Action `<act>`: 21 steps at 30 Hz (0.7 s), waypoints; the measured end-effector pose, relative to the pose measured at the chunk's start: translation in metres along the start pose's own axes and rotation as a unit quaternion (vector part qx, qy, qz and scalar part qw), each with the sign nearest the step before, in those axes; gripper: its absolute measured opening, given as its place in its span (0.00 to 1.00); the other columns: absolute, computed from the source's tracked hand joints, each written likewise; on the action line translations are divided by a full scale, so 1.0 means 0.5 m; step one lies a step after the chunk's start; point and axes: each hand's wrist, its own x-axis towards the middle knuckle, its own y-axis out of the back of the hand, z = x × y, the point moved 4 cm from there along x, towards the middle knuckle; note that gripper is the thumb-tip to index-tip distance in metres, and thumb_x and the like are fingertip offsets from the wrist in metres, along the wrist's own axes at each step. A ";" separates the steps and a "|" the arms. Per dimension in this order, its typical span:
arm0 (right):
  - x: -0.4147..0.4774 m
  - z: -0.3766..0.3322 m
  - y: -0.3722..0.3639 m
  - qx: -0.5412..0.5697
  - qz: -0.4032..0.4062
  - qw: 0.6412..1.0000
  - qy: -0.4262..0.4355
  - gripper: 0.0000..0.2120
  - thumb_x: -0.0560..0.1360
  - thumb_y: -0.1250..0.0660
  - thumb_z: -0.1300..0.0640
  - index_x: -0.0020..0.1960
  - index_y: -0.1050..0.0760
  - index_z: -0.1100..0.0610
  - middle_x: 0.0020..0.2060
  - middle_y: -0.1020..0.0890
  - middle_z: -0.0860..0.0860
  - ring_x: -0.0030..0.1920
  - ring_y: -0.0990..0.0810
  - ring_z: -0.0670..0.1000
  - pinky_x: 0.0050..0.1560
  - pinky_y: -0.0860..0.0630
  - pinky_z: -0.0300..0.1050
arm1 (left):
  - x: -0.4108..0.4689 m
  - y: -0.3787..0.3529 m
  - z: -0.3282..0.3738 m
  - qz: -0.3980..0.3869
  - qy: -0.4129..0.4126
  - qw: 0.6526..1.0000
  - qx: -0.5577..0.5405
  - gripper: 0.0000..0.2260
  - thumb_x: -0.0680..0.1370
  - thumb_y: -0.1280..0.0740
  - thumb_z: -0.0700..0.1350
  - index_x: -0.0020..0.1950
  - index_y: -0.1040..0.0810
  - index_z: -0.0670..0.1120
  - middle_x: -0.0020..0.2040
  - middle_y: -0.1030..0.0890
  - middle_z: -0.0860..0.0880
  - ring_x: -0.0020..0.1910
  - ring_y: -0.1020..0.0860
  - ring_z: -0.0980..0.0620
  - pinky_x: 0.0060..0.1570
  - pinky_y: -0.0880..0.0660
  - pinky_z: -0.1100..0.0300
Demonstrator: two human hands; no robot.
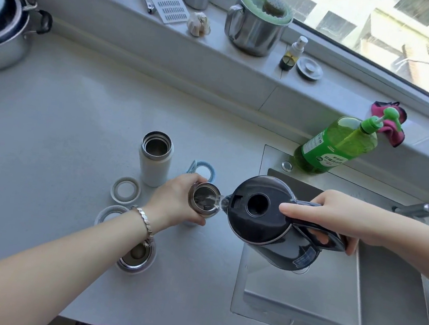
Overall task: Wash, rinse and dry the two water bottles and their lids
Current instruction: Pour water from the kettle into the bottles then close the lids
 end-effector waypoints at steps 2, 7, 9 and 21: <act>-0.003 -0.002 0.002 -0.007 -0.007 1.000 -0.003 0.35 0.61 0.39 0.27 0.36 0.22 0.62 0.26 0.24 0.51 0.35 0.20 0.56 0.28 0.21 0.51 | 0.000 0.000 0.000 0.000 0.000 1.000 0.004 0.31 0.58 0.19 0.44 0.59 0.25 0.51 0.55 0.23 0.55 0.56 0.25 0.54 0.56 0.29 0.58; -0.010 -0.008 0.013 -0.026 -0.010 1.000 -0.006 0.35 0.61 0.39 0.28 0.35 0.23 0.62 0.27 0.24 0.52 0.37 0.19 0.56 0.30 0.20 0.56 | 0.000 0.000 0.001 -0.003 0.006 1.000 0.004 0.32 0.59 0.20 0.44 0.60 0.26 0.51 0.54 0.24 0.55 0.57 0.26 0.53 0.57 0.29 0.58; -0.011 -0.010 0.015 -0.031 -0.011 0.999 -0.006 0.33 0.61 0.39 0.28 0.34 0.23 0.60 0.27 0.24 0.52 0.35 0.20 0.55 0.30 0.20 0.57 | 0.000 0.000 0.001 -0.003 0.008 1.000 0.004 0.32 0.59 0.20 0.44 0.60 0.26 0.51 0.56 0.24 0.55 0.58 0.26 0.53 0.57 0.29 0.58; -0.022 -0.020 0.029 -0.059 -0.004 0.998 -0.027 0.28 0.67 0.37 0.31 0.28 0.29 0.57 0.22 0.26 0.49 0.30 0.22 0.52 0.32 0.19 0.59 | 0.001 -0.001 0.001 -0.005 0.015 1.000 0.011 0.32 0.59 0.20 0.45 0.60 0.27 0.52 0.58 0.23 0.55 0.58 0.26 0.53 0.58 0.29 0.55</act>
